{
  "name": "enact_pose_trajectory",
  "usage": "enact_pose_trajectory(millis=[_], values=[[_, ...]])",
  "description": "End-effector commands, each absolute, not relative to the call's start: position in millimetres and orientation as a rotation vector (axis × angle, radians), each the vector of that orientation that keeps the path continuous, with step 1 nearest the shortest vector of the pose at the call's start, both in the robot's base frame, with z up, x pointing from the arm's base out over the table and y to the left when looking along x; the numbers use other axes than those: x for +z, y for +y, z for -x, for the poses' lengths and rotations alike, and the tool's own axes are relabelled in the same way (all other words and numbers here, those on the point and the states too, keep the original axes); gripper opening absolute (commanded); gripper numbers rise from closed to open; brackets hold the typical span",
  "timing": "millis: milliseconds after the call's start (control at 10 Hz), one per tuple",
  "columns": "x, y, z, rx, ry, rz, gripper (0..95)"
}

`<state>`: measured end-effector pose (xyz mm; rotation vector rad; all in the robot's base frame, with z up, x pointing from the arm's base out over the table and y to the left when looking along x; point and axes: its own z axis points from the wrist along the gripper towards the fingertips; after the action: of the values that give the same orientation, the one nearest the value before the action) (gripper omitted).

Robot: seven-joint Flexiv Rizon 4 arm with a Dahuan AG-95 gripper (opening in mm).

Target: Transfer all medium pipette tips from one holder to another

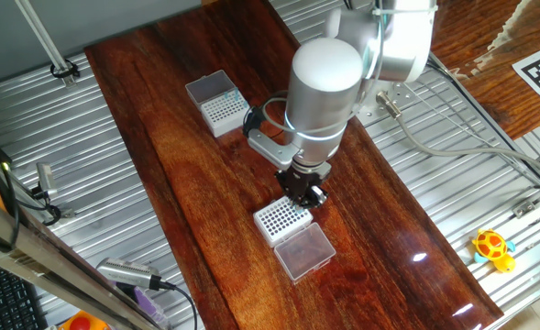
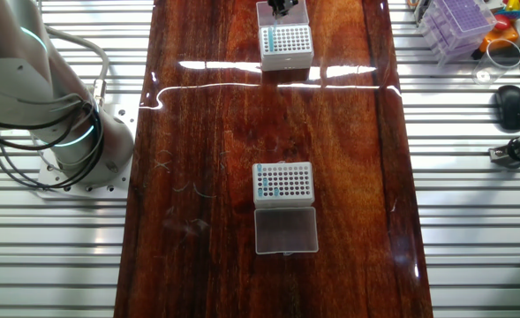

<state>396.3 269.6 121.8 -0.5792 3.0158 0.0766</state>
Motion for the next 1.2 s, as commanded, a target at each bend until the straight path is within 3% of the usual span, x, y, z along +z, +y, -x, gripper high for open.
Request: enact_pose_trajectory(millis=[100,600,700,1000,1100,1200], values=[[118.9,269.2,-396.8,0.080,3.016,0.573,0.0],[100.9,267.7,-398.2,0.070,3.012,0.578,0.0],[100.1,267.7,-398.2,0.070,3.010,0.585,19.0],[100.0,267.7,-398.3,0.070,3.009,0.588,19.0],[101.7,263.6,-399.6,0.056,3.014,0.589,0.0],[104.4,252.3,-402.2,0.057,3.005,0.638,0.0]])
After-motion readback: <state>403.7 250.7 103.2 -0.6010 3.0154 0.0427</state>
